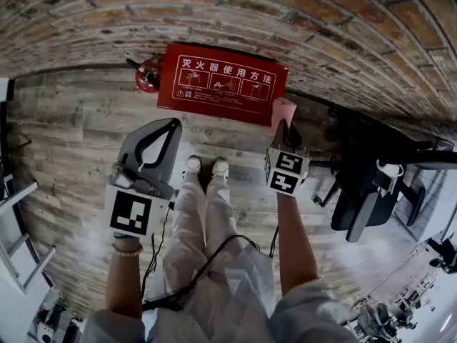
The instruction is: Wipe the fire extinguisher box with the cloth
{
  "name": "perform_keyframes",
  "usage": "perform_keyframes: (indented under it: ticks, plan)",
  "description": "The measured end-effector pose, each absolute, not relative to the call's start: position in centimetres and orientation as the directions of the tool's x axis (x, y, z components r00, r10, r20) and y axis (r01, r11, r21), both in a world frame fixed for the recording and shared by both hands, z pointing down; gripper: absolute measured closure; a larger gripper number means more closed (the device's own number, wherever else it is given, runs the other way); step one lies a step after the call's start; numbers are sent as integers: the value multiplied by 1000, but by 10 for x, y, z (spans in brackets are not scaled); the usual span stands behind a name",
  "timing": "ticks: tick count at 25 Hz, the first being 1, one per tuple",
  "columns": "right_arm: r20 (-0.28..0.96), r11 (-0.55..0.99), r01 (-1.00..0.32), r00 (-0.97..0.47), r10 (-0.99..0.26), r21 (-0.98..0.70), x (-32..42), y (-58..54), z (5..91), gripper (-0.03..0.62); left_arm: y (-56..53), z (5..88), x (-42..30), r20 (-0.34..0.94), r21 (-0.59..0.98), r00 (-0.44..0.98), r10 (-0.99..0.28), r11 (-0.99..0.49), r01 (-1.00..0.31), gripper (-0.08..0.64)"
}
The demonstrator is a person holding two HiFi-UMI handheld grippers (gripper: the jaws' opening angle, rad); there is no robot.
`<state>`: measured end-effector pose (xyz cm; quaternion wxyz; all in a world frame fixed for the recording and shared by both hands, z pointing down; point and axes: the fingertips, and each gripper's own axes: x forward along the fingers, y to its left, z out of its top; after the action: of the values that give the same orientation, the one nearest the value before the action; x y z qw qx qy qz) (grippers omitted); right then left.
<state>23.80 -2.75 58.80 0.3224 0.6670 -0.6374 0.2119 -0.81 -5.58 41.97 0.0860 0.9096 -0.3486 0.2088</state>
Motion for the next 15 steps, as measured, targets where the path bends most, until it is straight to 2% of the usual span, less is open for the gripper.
perform_keyframes:
  ticks: [15]
  plan:
    - [524,111,-992,-61,-850,65,190,-8,397,565,-37,273,-19,305,-27,689,-658,-729,-684,561]
